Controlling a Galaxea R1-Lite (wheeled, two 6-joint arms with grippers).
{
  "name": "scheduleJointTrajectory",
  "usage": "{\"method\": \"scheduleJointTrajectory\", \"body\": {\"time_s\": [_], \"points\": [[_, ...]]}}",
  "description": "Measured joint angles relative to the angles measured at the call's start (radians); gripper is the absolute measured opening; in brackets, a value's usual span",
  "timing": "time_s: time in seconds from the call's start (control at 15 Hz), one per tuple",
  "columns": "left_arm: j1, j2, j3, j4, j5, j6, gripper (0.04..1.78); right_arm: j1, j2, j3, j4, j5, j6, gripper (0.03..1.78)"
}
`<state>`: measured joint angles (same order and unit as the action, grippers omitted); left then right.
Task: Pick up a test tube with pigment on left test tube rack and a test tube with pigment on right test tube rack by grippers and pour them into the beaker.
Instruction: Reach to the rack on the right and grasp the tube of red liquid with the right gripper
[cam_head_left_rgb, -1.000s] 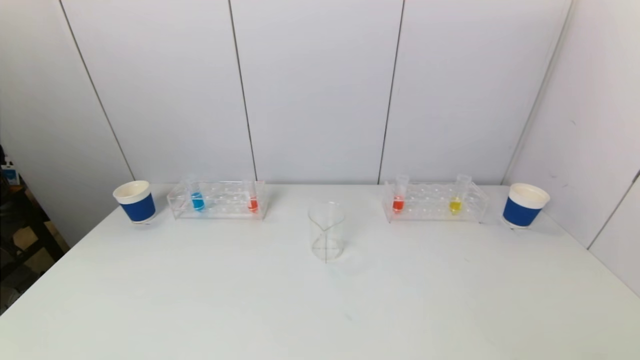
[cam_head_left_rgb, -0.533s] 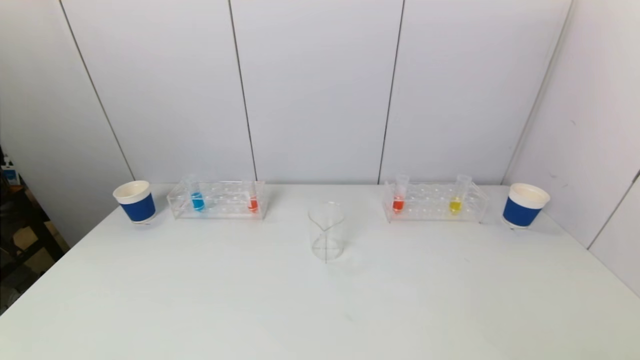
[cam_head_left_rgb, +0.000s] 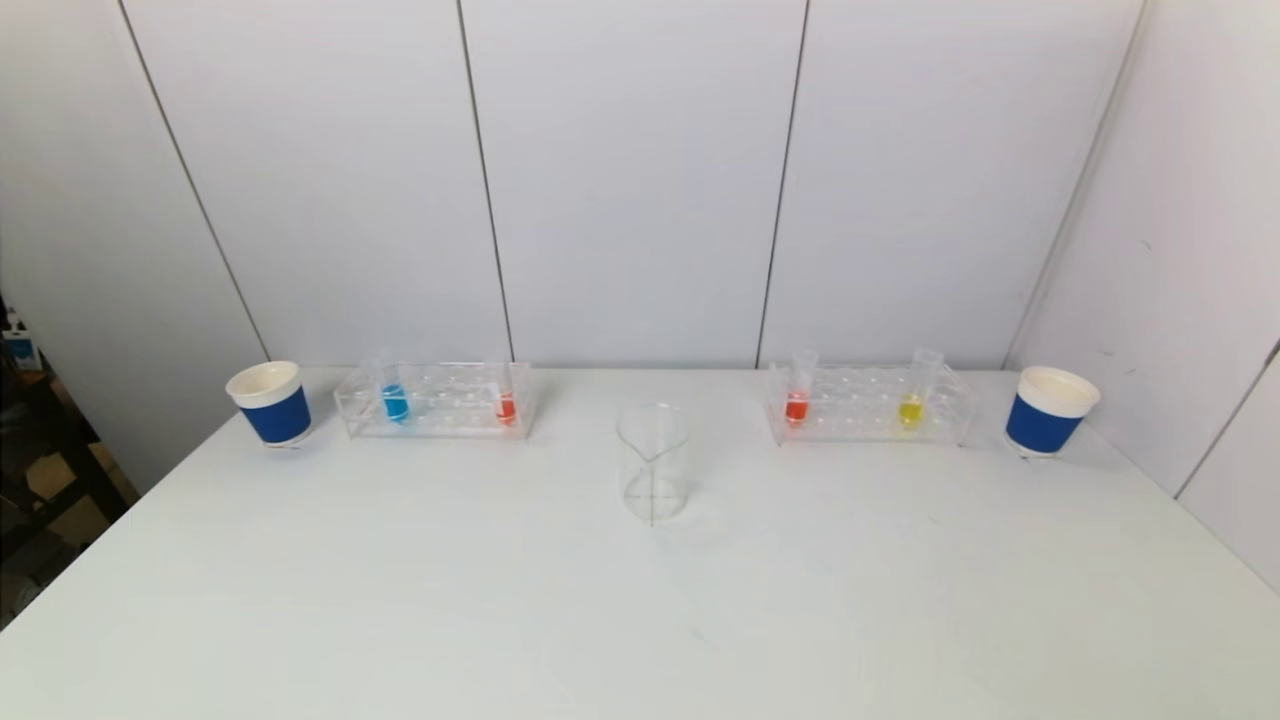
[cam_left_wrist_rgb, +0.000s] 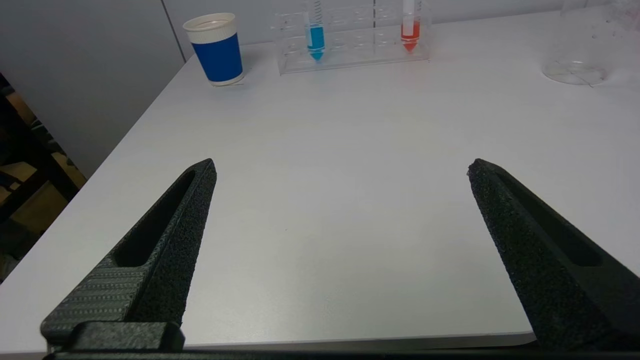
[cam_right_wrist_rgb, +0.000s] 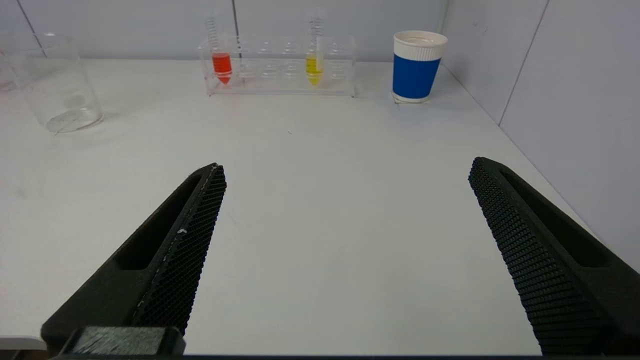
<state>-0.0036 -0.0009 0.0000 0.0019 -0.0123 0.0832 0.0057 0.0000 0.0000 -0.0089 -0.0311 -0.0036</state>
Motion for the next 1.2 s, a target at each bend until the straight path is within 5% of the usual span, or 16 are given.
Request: {"method": "scheduleJointTrajectory", "body": {"time_s": [0.33,0.87,1.2], "points": [[0.0,0.0,0.0,0.0,0.0,0.0,1.76,0.0,0.0,-0.025,0.005,0.0,-0.011,1.77],[0.0,0.0,0.0,0.0,0.0,-0.001,1.76,0.001,0.02,-0.244,0.132,0.057,-0.018,1.77],[0.0,0.0,0.0,0.0,0.0,-0.001,1.76,0.003,0.145,-0.387,0.138,0.048,-0.029,1.77]]}}
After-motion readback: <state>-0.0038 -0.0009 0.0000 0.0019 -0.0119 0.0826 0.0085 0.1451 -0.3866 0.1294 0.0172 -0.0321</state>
